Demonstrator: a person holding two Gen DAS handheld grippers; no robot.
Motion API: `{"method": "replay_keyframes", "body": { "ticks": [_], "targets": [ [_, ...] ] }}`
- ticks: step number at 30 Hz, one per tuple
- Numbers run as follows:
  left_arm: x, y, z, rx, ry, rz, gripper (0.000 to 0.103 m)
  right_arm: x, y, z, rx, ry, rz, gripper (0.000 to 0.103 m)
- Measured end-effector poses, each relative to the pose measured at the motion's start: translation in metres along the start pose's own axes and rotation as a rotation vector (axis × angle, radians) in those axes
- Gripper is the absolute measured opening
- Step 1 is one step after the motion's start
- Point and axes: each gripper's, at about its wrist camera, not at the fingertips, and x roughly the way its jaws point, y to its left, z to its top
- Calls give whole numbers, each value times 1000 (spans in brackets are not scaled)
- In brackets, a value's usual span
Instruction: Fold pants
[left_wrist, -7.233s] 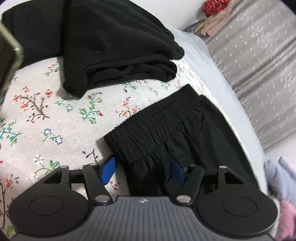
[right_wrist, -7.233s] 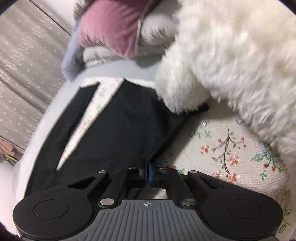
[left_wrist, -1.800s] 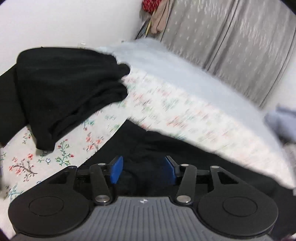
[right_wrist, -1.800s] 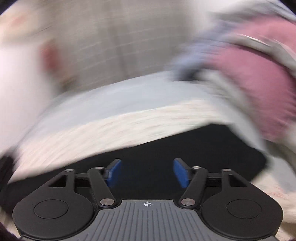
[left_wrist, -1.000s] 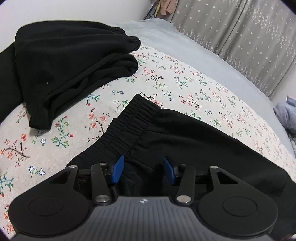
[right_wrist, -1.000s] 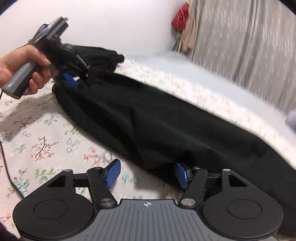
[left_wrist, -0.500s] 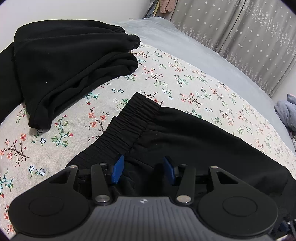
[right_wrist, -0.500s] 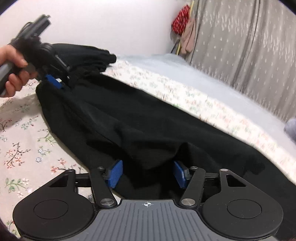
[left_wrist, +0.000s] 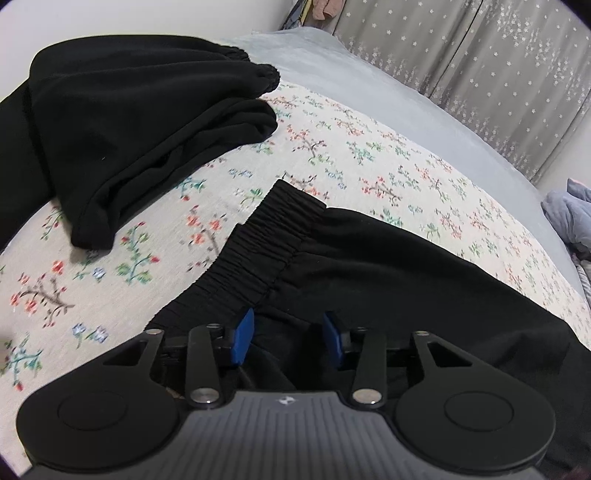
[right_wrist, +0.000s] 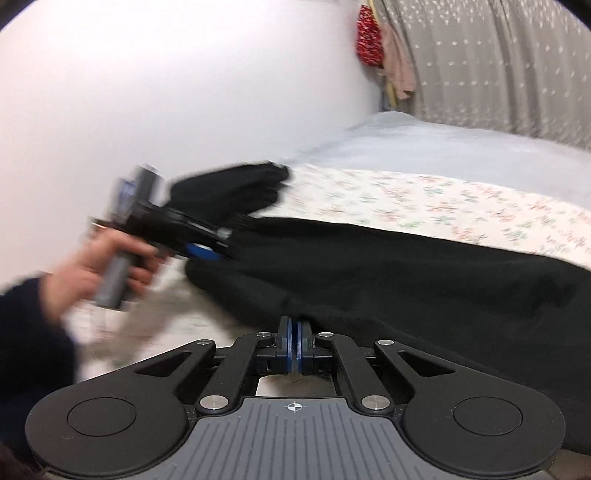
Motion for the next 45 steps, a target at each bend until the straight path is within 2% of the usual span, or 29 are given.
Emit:
{"method": "replay_keyframes", "body": {
  "ticks": [2, 4, 5, 7, 9, 11, 13, 17, 19, 20, 22, 23, 24, 29, 31, 34, 35, 36, 37, 38, 41, 45],
  "targets": [
    [-4, 3, -4, 8, 16, 4, 54, -14, -2, -7, 58, 19, 47, 0],
    [-8, 1, -11, 53, 16, 26, 53, -14, -4, -16, 115, 81, 102, 0],
    [-10, 0, -15, 72, 11, 35, 53, -10, -3, -21, 106, 122, 89, 0],
    [-13, -4, -24, 116, -2, 58, 53, 8, 2, -35, 55, 223, 6, 0],
    [-15, -9, -32, 169, -18, 83, 53, 17, 5, -48, -2, 268, -20, 8],
    [-19, -11, -37, 199, -34, 95, 53, 12, 9, -52, -57, 240, -50, 8],
    [-28, -8, -38, 183, -60, 71, 53, 4, 13, -47, -84, 174, -81, 10],
    [-47, -4, -40, 166, -163, 27, 57, 13, 32, -39, -180, 81, -132, 11],
    [-40, -1, -43, 148, -127, -6, 57, 28, 37, -38, -207, 82, -175, 21],
    [-33, -1, -46, 143, -85, -13, 57, 39, 35, -39, -202, 110, -203, 23],
    [-20, -2, -54, 174, -24, 27, 55, 61, 29, -44, -192, 192, -225, 23],
    [-19, -4, -58, 204, -23, 50, 50, 72, 26, -47, -174, 264, -229, 23],
    [-19, -5, -60, 234, -30, 72, 45, 75, 23, -49, -155, 301, -231, 23],
    [-21, -6, -70, 286, -26, 123, 44, 66, 16, -47, -74, 394, -155, 23],
    [-26, -5, -66, 253, -50, 109, 44, 60, 18, -44, -97, 379, -162, 23],
    [-49, -13, -65, 263, -180, 56, 45, 41, 25, -30, -138, 215, -184, 23],
    [-55, -18, -67, 286, -221, 46, 48, 37, 24, -25, -124, 165, -191, 24],
    [-57, -25, -68, 307, -252, 38, 55, 36, 21, -20, -105, 126, -206, 29],
    [-54, -31, -69, 326, -260, 39, 59, 39, 19, -18, -86, 113, -225, 33],
    [-45, -38, -70, 340, -236, 54, 61, 48, 15, -18, -72, 136, -247, 37],
    [-9, -44, -73, 347, -101, 123, 61, 77, 6, -32, -62, 320, -255, 37],
    [-6, -41, -69, 351, -89, 157, 61, 59, 6, -33, -63, 406, -186, 37]
  ]
}}
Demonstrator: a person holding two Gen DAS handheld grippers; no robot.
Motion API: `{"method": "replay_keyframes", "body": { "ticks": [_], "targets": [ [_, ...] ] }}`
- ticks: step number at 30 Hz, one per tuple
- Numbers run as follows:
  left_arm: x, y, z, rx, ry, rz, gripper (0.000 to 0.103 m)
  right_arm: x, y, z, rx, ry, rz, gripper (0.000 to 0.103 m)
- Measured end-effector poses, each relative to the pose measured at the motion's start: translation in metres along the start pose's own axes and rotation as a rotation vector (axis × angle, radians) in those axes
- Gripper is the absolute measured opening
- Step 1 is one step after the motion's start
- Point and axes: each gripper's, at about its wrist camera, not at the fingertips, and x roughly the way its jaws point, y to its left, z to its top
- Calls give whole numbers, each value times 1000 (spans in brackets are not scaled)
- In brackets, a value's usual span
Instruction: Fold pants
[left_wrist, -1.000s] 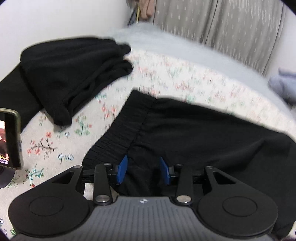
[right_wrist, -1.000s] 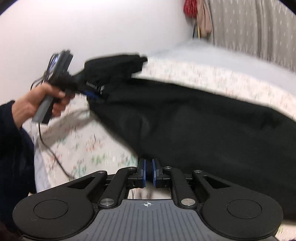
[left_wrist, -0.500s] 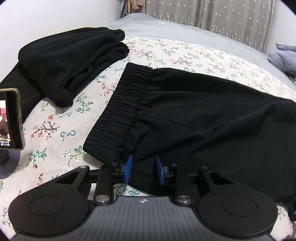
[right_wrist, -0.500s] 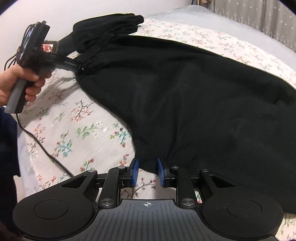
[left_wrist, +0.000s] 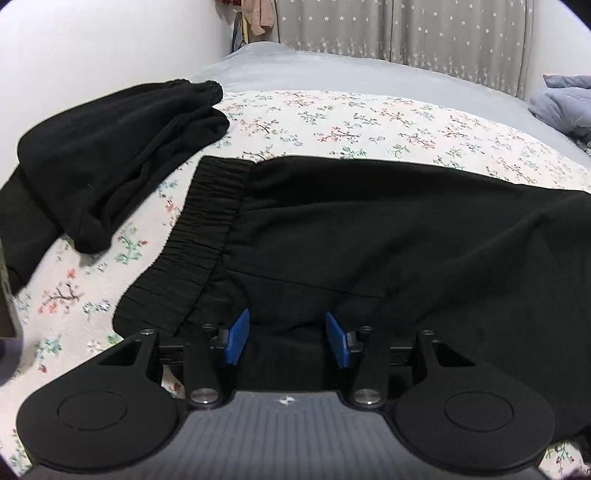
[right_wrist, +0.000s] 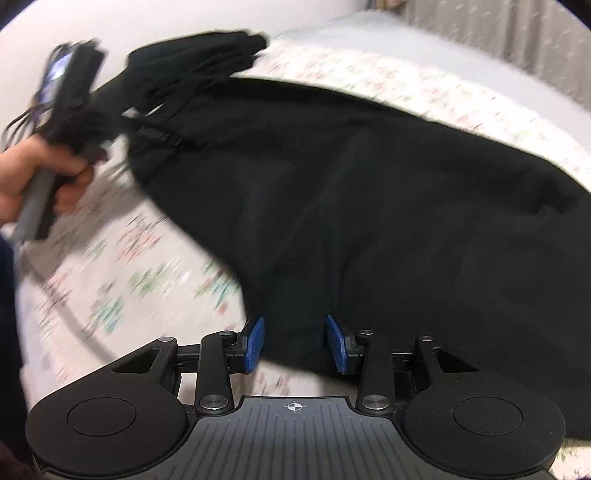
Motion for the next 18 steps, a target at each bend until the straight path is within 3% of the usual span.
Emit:
{"method": "replay_keyframes", "body": {
  "ticks": [2, 4, 6, 8, 10, 12, 16, 18],
  "targets": [
    [-10, 1, 2, -28, -58, -1, 61, -9, -7, -6, -2, 4, 16, 37],
    [-21, -5, 6, -11, -157, -48, 62, -21, -16, -5, 19, -85, -18, 39],
    [-22, -21, 7, 63, -207, -40, 73, -34, -38, 2, 132, -199, -34, 52],
    [-5, -35, 10, 147, -174, 29, 74, -34, -60, 10, 222, -260, -33, 63],
    [21, -31, 14, 137, -100, 97, 74, -19, -76, 15, 211, -224, -98, 63],
    [36, -14, 18, 50, -69, 106, 74, -4, -96, 9, 199, -162, -201, 63],
    [36, -8, 19, 82, -68, 127, 72, -26, -168, -14, 335, -189, -207, 60],
    [35, -11, 20, 86, -63, 142, 70, -46, -208, -27, 440, -197, -331, 64]
  ]
}}
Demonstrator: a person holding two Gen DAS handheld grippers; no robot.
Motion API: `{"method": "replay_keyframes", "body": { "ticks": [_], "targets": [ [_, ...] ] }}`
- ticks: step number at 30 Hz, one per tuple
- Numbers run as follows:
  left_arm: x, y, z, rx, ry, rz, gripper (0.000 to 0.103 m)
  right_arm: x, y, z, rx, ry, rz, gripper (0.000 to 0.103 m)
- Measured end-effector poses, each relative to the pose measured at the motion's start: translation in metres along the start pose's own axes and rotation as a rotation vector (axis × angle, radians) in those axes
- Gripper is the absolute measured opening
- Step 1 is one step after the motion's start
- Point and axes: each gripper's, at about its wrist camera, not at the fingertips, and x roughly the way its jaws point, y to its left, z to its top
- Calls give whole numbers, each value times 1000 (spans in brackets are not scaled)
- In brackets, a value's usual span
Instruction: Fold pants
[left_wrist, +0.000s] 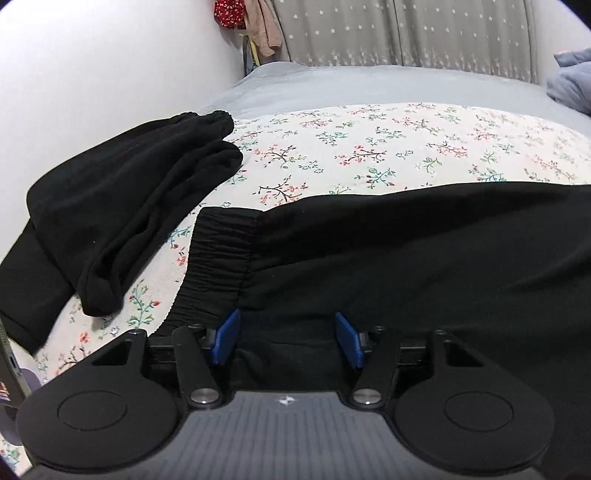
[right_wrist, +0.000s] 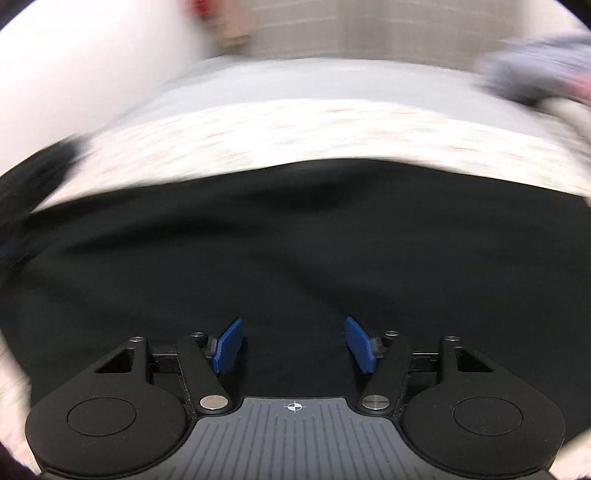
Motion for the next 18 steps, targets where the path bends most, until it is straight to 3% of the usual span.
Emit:
{"method": "replay_keyframes", "body": {
  "ticks": [2, 4, 7, 10, 13, 16, 17, 18],
  "targets": [
    [-3, 5, 7, -73, 5, -8, 69, -7, -57, 4, 138, -20, -97, 65],
    [-9, 16, 19, -146, -35, -62, 70, -15, -110, 6, 313, -53, -172, 65],
    [-9, 20, 37, -110, -115, 13, 77, -25, -159, 12, 400, -122, -230, 66],
    [14, 28, 50, -85, -116, 8, 88, -21, -172, 25, 293, -169, -262, 68],
    [39, 43, 50, -201, -49, -29, 94, 8, -162, 46, 207, -147, -259, 71],
    [54, 47, 45, -309, 4, -92, 94, 27, -167, 69, 327, -153, -174, 72],
    [53, 41, 45, -284, 3, -70, 93, 36, -169, 77, 361, -144, -163, 72],
    [52, 36, 44, -247, -5, -44, 84, 49, -170, 86, 387, -111, -178, 72]
  ]
}}
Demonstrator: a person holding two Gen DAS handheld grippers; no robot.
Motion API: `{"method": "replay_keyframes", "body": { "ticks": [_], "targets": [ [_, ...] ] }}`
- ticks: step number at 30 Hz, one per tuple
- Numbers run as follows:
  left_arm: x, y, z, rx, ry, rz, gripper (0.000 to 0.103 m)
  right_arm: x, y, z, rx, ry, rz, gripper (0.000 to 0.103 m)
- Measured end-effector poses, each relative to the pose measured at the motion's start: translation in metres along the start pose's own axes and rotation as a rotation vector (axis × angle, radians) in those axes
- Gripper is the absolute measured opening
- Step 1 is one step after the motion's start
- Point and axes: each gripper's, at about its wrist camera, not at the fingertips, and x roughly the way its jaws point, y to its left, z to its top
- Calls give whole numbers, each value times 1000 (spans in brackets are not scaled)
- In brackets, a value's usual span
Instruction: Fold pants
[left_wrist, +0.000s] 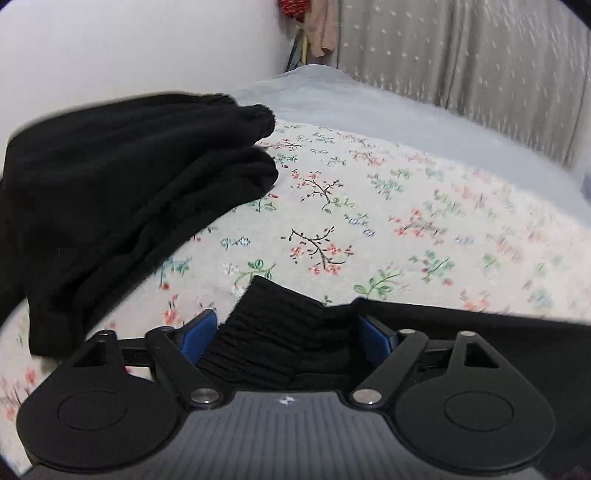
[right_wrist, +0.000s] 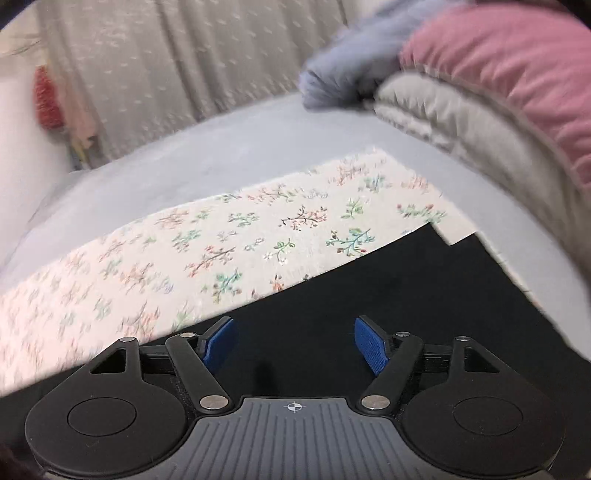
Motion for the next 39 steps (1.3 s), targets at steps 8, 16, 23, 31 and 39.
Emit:
{"method": "replay_keyframes", "body": {
  "ticks": [8, 16, 23, 31, 39],
  "targets": [
    [-23, 1, -3, 12, -52, 45, 51, 48, 13, 12, 32, 28, -121, 0],
    [-14, 2, -1, 4, -43, 91, 50, 47, 29, 17, -69, -74, -128, 0],
    [-10, -6, -4, 82, -40, 104, 55, 25, -40, 15, -15, -83, -253, 39],
    [-7, -7, -7, 84, -49, 112, 56, 26, -91, 29, -179, -54, -258, 62],
    [-10, -7, -6, 65, -64, 118, 55, 32, -71, 30, -316, -144, -291, 0]
  ]
}}
